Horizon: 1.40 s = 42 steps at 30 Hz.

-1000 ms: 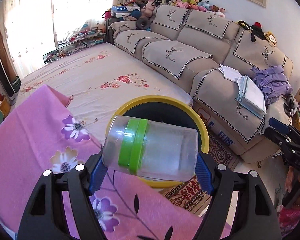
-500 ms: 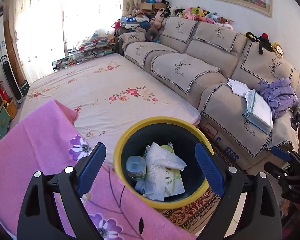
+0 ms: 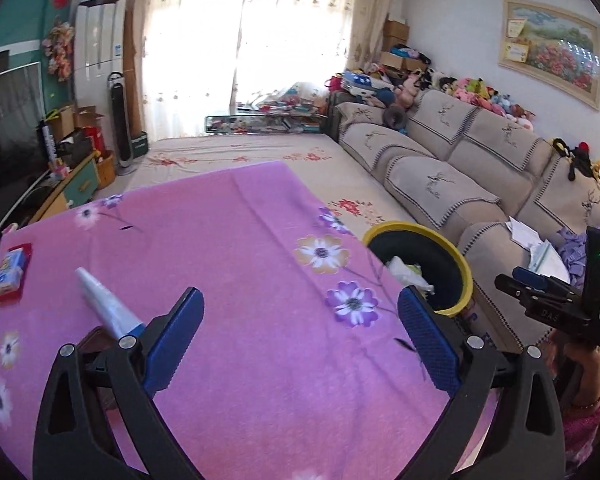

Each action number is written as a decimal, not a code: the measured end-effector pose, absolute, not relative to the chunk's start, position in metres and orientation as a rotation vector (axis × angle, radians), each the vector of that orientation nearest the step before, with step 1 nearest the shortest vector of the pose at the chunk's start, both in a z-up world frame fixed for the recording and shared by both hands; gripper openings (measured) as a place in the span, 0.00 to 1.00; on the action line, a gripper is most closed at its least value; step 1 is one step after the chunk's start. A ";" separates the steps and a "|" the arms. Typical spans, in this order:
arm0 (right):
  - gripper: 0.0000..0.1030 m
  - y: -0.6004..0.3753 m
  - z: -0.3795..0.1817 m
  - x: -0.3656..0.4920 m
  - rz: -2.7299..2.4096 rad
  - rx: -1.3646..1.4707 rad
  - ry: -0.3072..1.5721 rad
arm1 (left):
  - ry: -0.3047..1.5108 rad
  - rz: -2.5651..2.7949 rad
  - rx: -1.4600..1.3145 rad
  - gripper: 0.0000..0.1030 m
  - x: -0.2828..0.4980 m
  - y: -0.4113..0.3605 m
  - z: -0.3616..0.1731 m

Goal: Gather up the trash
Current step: 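Reach to the brown plastic tray and close the right tool on its rim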

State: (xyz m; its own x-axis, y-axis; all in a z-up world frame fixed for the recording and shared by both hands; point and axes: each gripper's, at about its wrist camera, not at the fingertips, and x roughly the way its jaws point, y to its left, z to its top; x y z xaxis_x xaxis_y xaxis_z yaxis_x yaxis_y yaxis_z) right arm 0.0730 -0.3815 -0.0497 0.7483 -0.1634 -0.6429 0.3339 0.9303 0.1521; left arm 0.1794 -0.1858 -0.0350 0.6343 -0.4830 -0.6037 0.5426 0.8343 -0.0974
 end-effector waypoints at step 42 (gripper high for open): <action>0.75 -0.018 -0.080 0.274 0.467 -0.173 0.920 | 0.677 -0.138 -0.129 0.94 0.129 0.091 -0.078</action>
State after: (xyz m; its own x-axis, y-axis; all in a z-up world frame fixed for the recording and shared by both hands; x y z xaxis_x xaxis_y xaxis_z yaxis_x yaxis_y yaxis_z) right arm 0.2745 -0.0183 -0.0804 0.5146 0.3142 -0.7978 -0.4592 0.8867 0.0530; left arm 0.1286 0.0906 -0.0780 0.7712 -0.1688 -0.6138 0.0853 0.9829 -0.1631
